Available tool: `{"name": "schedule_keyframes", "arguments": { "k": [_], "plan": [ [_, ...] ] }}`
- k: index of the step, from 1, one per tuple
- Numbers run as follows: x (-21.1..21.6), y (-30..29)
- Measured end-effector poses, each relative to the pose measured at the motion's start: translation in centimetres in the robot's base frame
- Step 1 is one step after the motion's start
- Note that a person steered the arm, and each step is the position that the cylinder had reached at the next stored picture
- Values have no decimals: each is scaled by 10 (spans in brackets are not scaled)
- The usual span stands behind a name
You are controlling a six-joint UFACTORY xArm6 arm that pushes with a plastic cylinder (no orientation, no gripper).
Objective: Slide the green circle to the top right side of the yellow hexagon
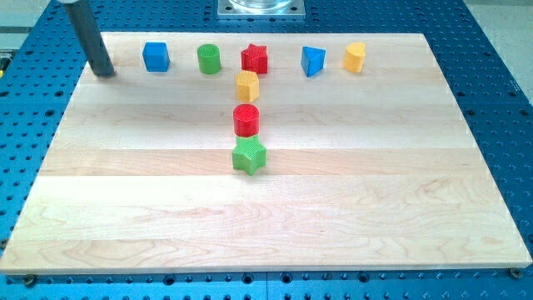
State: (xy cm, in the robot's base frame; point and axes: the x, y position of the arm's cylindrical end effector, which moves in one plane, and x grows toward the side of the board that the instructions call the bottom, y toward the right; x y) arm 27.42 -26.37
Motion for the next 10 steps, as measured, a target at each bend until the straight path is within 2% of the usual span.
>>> {"name": "schedule_keyframes", "arguments": {
  "k": [1,2,3,4,5,6,7,8,9,10],
  "plan": [
    [-17,18],
    [-6,70],
    [3,74],
    [-31,77],
    [-26,150],
    [12,211],
    [27,215],
    [26,280],
    [26,291],
    [60,324]
  ]
}}
